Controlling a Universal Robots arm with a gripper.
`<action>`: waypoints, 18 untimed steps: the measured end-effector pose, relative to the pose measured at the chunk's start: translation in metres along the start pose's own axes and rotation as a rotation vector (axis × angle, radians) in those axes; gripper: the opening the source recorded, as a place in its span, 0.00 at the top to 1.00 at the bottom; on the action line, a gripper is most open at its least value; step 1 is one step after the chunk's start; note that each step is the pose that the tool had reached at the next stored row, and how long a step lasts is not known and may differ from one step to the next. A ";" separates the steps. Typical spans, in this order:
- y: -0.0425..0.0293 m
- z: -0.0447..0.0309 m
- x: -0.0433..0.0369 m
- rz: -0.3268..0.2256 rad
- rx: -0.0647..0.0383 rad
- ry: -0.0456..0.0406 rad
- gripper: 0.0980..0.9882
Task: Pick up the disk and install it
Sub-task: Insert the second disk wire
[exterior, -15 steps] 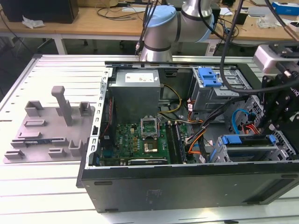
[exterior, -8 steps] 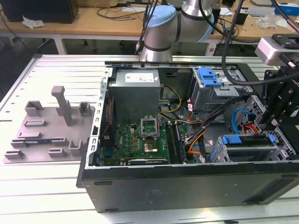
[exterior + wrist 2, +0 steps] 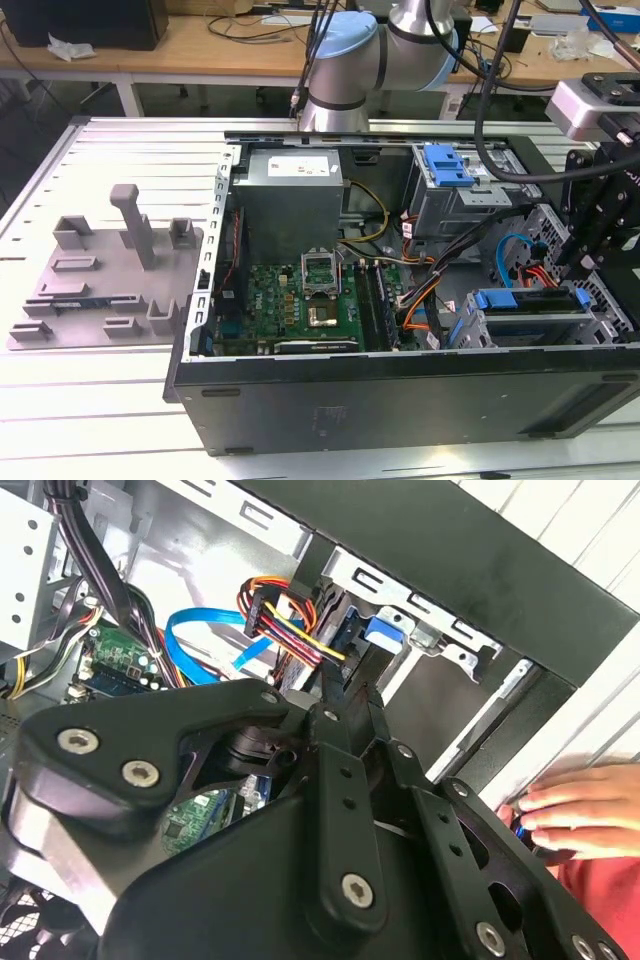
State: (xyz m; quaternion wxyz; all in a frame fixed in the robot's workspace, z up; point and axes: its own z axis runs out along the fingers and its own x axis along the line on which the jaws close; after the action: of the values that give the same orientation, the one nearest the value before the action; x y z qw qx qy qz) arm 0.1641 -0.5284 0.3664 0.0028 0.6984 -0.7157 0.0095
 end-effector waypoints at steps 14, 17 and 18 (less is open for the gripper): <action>-0.0035 -0.0065 -0.0238 -0.010 -0.005 0.0212 0.84; -0.0034 -0.0118 -0.0282 -0.013 -0.007 0.0795 0.84; -0.0034 -0.0122 -0.0331 -0.015 -0.006 0.0919 0.84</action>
State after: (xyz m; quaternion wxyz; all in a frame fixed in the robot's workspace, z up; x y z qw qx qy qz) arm 0.1682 -0.4952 0.3780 0.0380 0.7023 -0.7097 0.0393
